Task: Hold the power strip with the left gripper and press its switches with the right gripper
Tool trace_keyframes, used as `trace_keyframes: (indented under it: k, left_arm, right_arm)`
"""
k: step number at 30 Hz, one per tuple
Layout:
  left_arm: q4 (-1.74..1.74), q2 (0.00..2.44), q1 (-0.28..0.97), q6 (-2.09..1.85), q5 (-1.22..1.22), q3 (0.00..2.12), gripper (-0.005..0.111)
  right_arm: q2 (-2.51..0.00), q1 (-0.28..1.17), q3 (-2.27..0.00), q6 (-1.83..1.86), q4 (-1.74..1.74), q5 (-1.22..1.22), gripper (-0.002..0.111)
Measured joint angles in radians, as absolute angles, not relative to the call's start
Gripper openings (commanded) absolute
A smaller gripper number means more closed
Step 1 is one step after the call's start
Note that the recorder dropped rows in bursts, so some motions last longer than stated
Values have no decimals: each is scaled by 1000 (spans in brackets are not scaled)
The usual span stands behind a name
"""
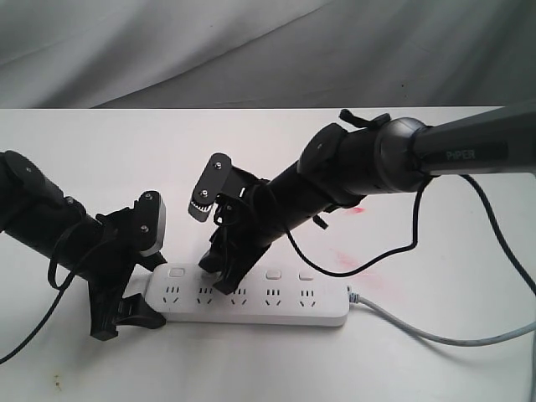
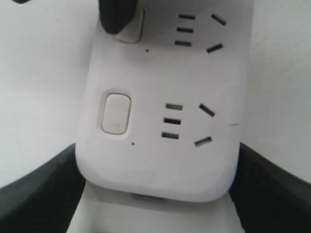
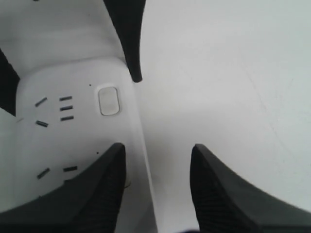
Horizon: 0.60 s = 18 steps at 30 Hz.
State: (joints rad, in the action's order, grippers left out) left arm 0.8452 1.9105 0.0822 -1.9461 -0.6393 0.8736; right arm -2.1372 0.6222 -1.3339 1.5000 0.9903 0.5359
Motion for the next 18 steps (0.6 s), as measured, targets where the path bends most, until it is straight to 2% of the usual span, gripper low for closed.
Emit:
trace_keyframes:
  k: [18]
  left_arm:
    - [845, 1911, 82, -1946, -639, 874, 60]
  right_arm:
    - [-2157, 626, -1338, 1502, 1007, 537, 41]
